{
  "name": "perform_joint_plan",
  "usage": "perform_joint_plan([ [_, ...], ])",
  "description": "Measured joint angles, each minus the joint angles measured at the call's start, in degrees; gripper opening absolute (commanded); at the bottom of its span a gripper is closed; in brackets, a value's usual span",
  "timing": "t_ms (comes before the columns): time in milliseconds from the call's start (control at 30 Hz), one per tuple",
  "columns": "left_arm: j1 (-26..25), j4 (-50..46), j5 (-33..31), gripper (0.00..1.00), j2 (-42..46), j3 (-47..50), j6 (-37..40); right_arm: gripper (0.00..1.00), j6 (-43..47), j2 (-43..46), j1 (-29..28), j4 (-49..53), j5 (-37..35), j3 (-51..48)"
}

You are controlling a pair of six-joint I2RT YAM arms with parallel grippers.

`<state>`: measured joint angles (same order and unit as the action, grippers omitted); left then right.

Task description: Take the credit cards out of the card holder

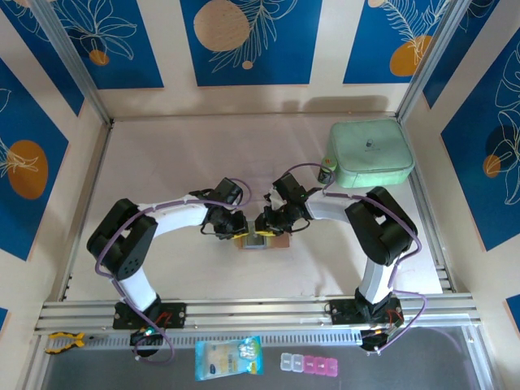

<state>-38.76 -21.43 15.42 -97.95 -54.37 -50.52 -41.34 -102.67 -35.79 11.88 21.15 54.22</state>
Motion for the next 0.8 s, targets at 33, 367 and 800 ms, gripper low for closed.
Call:
perform_joint_plan([
  [33, 0.0, 0.0, 0.02, 0.2, 0.0, 0.0, 0.0, 0.29, 0.07, 0.0, 0.0, 0.39, -0.24, 0.22],
  [367, 0.0, 0.0, 0.13, 0.2, 0.0, 0.02, 0.0, 0.31, 1.46, 0.9, -0.26, 4.17, -4.31, 1.29],
  [800, 0.0, -0.79, -0.09, 0.2, 0.39, 0.07, 0.07, 0.31, 2.34, 3.06, -0.17, 5.73, -6.1, 1.29],
])
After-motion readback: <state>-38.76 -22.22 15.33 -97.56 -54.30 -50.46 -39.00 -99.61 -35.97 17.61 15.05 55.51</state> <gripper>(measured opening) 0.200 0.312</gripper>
